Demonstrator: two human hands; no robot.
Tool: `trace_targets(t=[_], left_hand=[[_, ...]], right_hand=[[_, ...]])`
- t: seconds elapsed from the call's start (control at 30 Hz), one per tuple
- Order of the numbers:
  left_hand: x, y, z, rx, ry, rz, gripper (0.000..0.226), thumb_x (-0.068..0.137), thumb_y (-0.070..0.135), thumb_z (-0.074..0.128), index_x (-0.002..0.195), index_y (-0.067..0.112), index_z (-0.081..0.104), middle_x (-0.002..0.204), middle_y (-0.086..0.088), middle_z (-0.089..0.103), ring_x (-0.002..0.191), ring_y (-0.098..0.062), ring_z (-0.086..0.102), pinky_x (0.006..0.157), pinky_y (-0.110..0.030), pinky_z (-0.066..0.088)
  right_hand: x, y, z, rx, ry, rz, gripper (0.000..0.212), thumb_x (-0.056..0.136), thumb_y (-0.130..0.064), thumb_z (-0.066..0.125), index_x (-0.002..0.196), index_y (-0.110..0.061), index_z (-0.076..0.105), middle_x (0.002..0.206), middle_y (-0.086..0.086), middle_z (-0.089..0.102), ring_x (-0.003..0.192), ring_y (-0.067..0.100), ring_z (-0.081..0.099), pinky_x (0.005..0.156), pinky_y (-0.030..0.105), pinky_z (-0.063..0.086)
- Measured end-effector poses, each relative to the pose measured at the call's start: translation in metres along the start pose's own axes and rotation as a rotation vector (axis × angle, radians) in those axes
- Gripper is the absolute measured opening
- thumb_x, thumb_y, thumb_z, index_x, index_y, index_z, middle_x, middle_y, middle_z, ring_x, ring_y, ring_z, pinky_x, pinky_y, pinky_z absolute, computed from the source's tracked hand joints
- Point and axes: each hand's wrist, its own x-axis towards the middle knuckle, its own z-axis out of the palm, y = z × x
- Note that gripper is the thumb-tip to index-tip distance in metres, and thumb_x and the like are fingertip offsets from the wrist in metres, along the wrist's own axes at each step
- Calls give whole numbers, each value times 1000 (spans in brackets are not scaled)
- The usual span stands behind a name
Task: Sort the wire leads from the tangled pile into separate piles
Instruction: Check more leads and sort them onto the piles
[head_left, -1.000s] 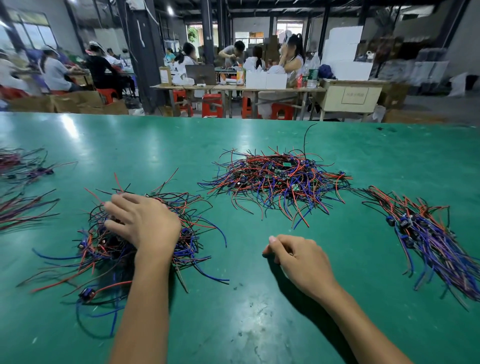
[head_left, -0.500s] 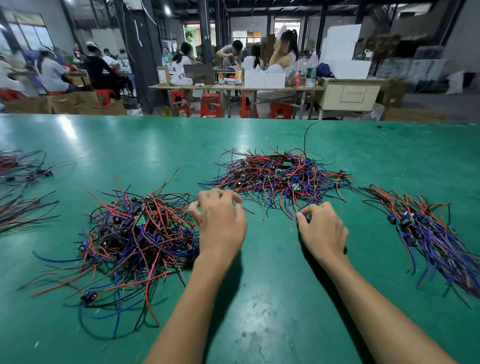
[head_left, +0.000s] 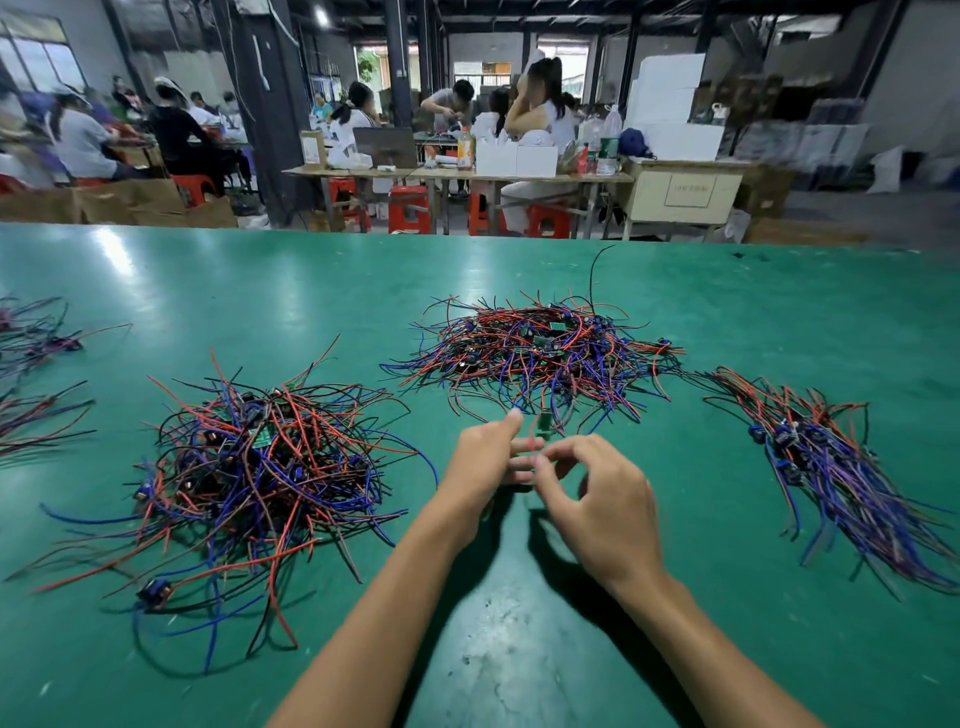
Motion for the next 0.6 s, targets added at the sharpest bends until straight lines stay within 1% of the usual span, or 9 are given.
trace_targets(t=[0.03, 0.1, 0.17, 0.2, 0.27, 0.33, 0.43, 0.53, 0.6], left_hand=[[-1, 0, -1, -78, -20, -45, 24, 105, 27, 49, 104, 6, 60, 90, -8, 73, 59, -12, 67, 52, -21, 54], [-1, 0, -6, -203, -56, -103, 24, 105, 24, 49, 105, 3, 60, 98, -11, 74, 62, -15, 69, 51, -24, 55], [0, -1, -11, -307, -58, -143, 22, 105, 19, 49, 104, 0, 62, 102, -14, 75, 71, -17, 73, 60, -28, 61], [2, -2, -14, -350, -47, -153, 21, 104, 16, 50, 101, -1, 62, 100, -16, 75, 75, -19, 74, 69, -27, 62], [4, -2, -17, -423, -22, -172, 25, 103, 14, 52, 89, -5, 61, 89, -21, 74, 72, -22, 75, 72, -28, 60], [5, -2, -19, -470, -9, -189, 31, 104, 13, 51, 82, -8, 57, 80, -24, 73, 64, -25, 74, 70, -30, 59], [7, 0, -22, -501, -12, -224, 29, 102, 11, 53, 83, -10, 58, 72, -19, 73, 56, -19, 72, 59, -25, 60], [7, 2, -24, -502, -44, -264, 20, 100, 9, 57, 89, -5, 64, 67, -8, 70, 49, -10, 65, 50, -17, 56], [6, 3, -26, -463, -77, -253, 16, 99, 11, 58, 89, 1, 67, 66, -2, 68, 50, -6, 62, 51, -15, 55]], right_hand=[[-4, -5, 2, 8, -27, -46, 7, 86, -37, 72, 88, -31, 69, 86, -21, 64, 63, -8, 50, 62, 21, 43], [-10, -11, 5, 24, -92, -114, 7, 85, -36, 72, 88, -30, 70, 85, -20, 64, 61, -12, 46, 61, 23, 44], [-12, -14, 5, 65, -172, -173, 6, 84, -34, 72, 85, -29, 71, 83, -20, 63, 62, -11, 47, 63, 25, 48], [-12, -15, 4, 89, -213, -202, 4, 83, -33, 73, 84, -28, 71, 82, -21, 62, 63, -9, 48, 64, 25, 49], [-11, -17, 1, 157, -285, -244, 2, 82, -30, 75, 82, -28, 73, 80, -21, 63, 62, 0, 55, 64, 27, 51], [-9, -17, -3, 221, -327, -260, 3, 81, -28, 76, 79, -26, 75, 78, -18, 66, 59, 9, 56, 61, 32, 51], [-8, -17, -5, 230, -391, -248, 6, 78, -33, 79, 80, -28, 76, 74, -18, 67, 57, 11, 57, 60, 33, 51], [-6, -16, -6, 267, -466, -167, 18, 77, -50, 78, 80, -32, 76, 69, -19, 69, 57, 11, 58, 59, 29, 49], [-2, -13, -7, 290, -424, -85, 25, 82, -59, 70, 77, -34, 74, 67, -17, 70, 57, 8, 59, 56, 22, 44]])
